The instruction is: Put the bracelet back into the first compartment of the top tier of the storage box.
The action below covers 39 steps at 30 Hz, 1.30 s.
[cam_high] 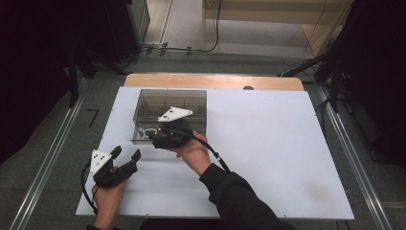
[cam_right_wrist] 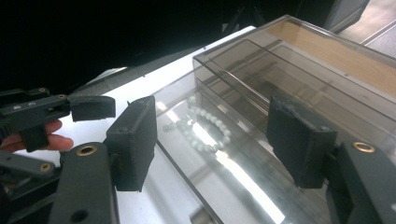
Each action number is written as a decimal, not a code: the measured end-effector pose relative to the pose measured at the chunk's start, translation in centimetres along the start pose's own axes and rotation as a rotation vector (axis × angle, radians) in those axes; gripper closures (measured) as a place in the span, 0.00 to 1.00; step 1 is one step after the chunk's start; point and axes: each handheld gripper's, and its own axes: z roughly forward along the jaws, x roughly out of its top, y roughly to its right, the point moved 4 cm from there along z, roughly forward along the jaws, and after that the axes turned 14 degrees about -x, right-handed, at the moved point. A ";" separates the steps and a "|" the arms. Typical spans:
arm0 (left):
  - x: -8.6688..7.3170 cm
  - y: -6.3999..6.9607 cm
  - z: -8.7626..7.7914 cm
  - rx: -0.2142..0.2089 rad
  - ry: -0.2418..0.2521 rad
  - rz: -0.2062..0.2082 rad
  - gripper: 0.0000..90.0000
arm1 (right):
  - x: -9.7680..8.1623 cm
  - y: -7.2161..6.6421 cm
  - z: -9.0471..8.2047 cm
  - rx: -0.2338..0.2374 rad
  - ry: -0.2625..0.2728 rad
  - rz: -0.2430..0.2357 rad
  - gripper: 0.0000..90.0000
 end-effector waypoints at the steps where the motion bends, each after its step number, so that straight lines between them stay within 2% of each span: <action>1: 0.0 0.0 0.0 0.000 -0.001 0.000 0.27 | -0.2 0.3 -0.3 0.000 0.000 0.008 0.36; 8: 0.0 -0.1 -0.1 0.004 -0.004 -0.001 0.27 | -1.6 2.7 -2.6 -0.022 0.023 0.038 0.35; 21: -0.1 0.0 0.0 0.002 -0.004 -0.003 0.27 | -5.8 8.0 -7.9 -0.119 0.034 0.104 0.35; 27: -0.1 -0.1 -0.1 0.009 -0.005 -0.010 0.27 | -7.7 10.1 -10.3 -0.163 0.044 0.114 0.35; 34: -0.2 -0.2 -0.2 0.013 -0.003 -0.023 0.27 | -11.6 13.9 -13.6 -0.248 0.025 0.143 0.33; 37: -0.3 -0.2 -0.2 0.017 -0.004 -0.025 0.27 | -14.1 15.9 -15.2 -0.303 0.024 0.161 0.33; 39: -0.3 -0.1 -0.3 0.018 -0.003 -0.025 0.27 | -16.0 17.3 -16.2 -0.334 0.001 0.187 0.32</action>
